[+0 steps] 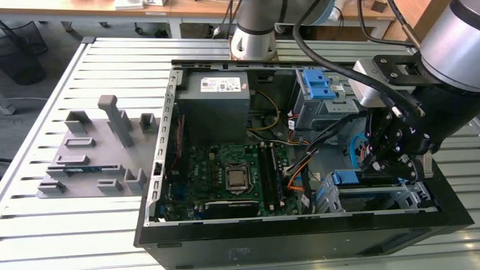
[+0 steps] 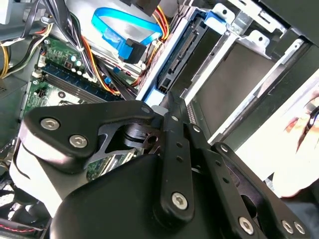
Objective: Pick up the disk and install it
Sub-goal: 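Insert the first disk wire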
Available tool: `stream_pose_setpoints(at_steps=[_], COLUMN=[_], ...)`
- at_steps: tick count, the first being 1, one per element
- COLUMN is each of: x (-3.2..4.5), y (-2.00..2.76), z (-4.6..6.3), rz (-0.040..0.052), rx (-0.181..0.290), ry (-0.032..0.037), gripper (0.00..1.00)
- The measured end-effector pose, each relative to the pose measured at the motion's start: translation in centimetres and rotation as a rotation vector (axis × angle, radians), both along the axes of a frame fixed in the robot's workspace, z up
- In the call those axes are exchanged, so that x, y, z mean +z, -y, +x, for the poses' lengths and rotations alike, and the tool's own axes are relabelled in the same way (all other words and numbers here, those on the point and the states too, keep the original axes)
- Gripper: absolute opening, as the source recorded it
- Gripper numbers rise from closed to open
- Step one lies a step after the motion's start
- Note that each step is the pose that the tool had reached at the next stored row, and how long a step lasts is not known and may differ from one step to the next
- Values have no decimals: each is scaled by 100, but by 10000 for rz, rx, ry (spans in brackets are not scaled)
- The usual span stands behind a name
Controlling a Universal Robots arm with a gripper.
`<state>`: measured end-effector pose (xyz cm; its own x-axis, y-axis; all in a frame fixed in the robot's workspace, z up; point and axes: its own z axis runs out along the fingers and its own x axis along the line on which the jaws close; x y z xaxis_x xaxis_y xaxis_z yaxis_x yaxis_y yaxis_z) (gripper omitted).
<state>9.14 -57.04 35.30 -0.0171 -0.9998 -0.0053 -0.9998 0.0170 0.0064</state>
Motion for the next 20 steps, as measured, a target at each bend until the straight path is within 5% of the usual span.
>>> stream_pose_setpoints(at_steps=[11, 20], x=[9, 107], y=[-11, -44], z=[285, 315], rz=[0, 2], rx=[1, 1], ry=[0, 1], gripper=[11, 11])
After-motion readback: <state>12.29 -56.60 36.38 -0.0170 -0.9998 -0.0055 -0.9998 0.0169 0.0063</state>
